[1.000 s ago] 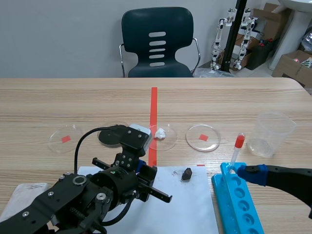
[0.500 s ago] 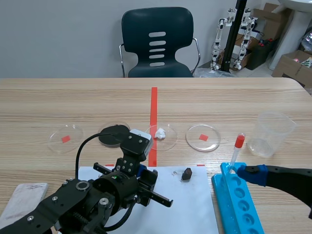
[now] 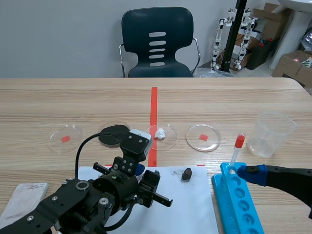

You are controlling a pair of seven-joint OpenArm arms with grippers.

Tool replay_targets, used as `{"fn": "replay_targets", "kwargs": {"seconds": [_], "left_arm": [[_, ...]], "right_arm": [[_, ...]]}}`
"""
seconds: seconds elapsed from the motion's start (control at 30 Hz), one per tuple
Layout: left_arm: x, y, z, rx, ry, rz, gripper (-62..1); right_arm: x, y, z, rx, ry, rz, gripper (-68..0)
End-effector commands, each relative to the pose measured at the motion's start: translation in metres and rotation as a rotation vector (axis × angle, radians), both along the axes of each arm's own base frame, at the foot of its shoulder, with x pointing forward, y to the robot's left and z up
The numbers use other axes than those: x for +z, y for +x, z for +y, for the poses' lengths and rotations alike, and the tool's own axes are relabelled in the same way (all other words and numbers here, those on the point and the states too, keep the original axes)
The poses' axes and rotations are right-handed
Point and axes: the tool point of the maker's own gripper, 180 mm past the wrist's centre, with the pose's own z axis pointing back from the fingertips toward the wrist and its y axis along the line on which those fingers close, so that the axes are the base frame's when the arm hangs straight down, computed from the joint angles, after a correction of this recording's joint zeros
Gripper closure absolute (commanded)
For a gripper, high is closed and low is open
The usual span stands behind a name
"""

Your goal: Put the middle mineral back

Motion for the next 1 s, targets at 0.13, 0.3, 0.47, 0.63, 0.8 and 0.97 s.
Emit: {"fn": "replay_targets", "kwargs": {"seconds": [0.13, 0.3, 0.47, 0.63, 0.8, 0.97], "left_arm": [[0.013, 0.008, -0.005, 0.005, -0.032, -0.043, -47.2], [0.014, 0.008, -0.005, 0.005, -0.033, -0.044, -59.8], [0.013, 0.007, -0.005, 0.003, -0.035, -0.044, -62.3], [0.02, -0.001, -0.001, -0.006, -0.039, -0.062, -62.3], [0.046, -0.018, 0.007, -0.035, -0.048, -0.118, -62.3], [0.058, -0.038, 0.025, -0.055, 0.001, -0.148, -62.3]], "right_arm": [[0.012, 0.005, 0.001, -0.007, 0.027, -0.035, -60.6], [0.012, 0.005, 0.001, -0.007, 0.027, -0.035, -60.6], [0.012, 0.005, 0.001, -0.007, 0.027, -0.035, -60.6], [0.012, 0.005, 0.001, -0.007, 0.027, -0.035, -60.6], [0.012, 0.005, 0.001, -0.007, 0.027, -0.035, -60.6], [0.012, 0.005, 0.001, -0.007, 0.027, -0.035, -60.6]]}}
